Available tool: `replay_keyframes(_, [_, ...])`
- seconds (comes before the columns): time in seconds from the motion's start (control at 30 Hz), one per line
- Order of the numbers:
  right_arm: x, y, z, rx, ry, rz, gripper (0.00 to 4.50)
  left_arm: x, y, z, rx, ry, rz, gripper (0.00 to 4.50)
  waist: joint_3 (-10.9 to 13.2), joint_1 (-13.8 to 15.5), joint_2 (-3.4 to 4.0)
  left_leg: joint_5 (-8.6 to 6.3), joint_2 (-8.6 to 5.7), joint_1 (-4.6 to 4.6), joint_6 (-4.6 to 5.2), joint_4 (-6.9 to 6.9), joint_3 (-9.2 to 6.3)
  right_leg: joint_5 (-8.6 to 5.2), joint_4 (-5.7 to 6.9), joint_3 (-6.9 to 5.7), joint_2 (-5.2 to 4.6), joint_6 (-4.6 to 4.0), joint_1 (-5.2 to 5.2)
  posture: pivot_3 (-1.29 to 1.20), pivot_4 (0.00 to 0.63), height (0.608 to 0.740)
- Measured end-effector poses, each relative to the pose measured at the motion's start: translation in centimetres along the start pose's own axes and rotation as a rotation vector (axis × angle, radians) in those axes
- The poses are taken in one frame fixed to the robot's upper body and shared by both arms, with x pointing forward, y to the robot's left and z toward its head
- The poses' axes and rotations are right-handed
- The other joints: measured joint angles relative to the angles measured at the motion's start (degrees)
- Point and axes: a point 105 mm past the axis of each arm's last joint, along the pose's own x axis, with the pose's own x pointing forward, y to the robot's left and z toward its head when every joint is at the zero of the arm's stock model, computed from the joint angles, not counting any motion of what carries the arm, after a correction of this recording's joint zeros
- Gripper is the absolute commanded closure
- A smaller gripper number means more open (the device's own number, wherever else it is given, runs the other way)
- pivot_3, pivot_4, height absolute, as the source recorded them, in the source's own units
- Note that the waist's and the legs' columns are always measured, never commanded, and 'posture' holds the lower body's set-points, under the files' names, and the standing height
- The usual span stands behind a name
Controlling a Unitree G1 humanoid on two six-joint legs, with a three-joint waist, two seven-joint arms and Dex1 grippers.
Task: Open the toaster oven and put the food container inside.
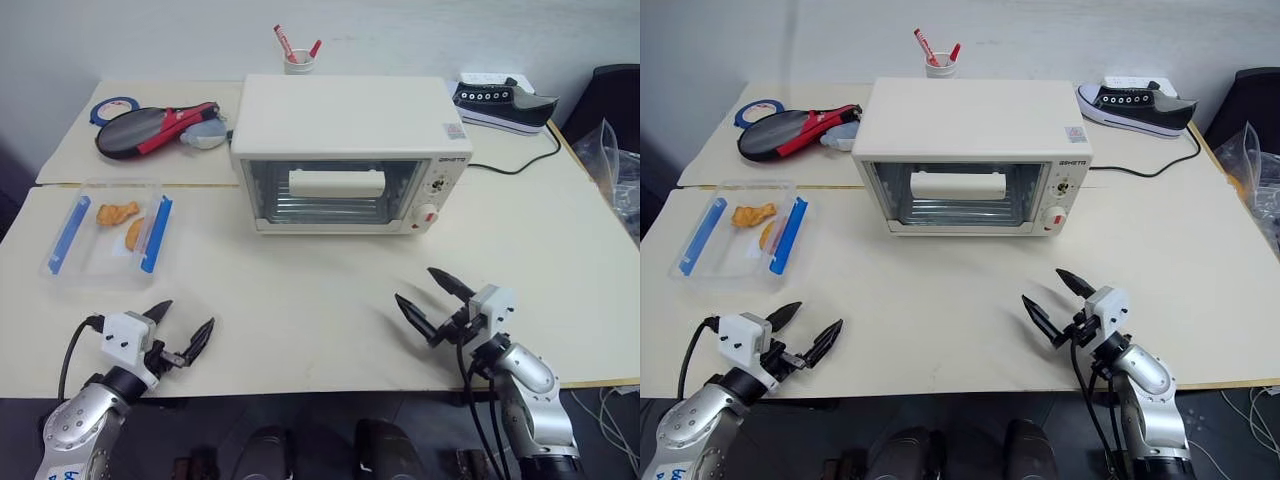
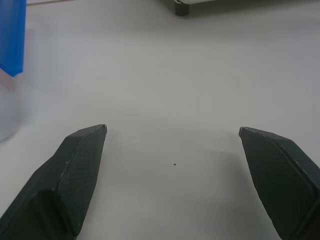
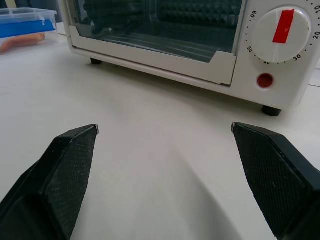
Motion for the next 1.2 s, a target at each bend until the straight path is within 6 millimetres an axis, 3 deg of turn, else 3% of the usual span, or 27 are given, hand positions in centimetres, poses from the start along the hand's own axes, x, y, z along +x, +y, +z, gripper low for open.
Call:
replay_keyframes(0.13, [0.4,0.2,0.8,0.064,-0.003,0.025,0.04,0.5,0.1,0.8,0.006,0.003,-0.024,0.00,0.00,-0.10,0.03,0.00,0.03,0.00,-0.02,-0.01,-0.01,0.00,0.15,0.01,-0.02,0.00,-0.02,0.00,0.150,0.740])
replay_keyframes(0.33, [3.7,0.5,6.7,0.102,-0.060,0.222,0.04,1.4,-0.4,5.5,-0.147,-0.147,-0.207,0.00,0.02,-0.18,0.05,0.01,0.07,-0.01,-0.05,0.02,-0.03,-0.03,0.28,0.00,-0.03,-0.05,-0.05,0.00,0.150,0.740])
replay_keyframes(0.47, [6.0,-0.1,9.5,0.079,-0.072,0.293,0.04,1.6,-1.4,8.8,-0.138,-0.234,-0.357,0.00,0.02,-0.12,0.06,0.01,0.03,-0.03,-0.04,0.03,-0.02,-0.03,0.26,-0.08,0.01,-0.05,-0.04,0.00,0.150,0.740])
replay_keyframes(0.7, [8.1,-0.5,10.0,0.111,-0.047,0.355,0.04,2.4,-2.7,11.3,-0.139,-0.316,-0.439,0.00,0.02,-0.18,0.05,0.05,-0.03,-0.06,0.04,0.06,0.19,0.00,0.21,-0.13,0.27,0.00,-0.06,0.00,0.150,0.740])
replay_keyframes(0.9, [8.9,0.2,11.4,0.095,-0.089,0.406,0.04,2.6,-2.7,11.0,-0.143,-0.299,-0.423,0.00,0.02,-0.21,0.05,0.06,0.06,-0.06,0.00,0.06,0.23,0.00,0.26,-0.09,0.38,0.00,-0.12,0.00,0.150,0.740])
replay_keyframes(1.2, [8.5,2.2,11.3,0.095,-0.036,0.522,0.04,2.7,-3.2,11.2,-0.182,-0.261,-0.500,0.00,0.02,-0.13,0.05,0.06,0.06,-0.06,0.00,0.06,0.23,0.00,0.25,-0.07,0.36,0.00,-0.13,0.00,0.150,0.740])
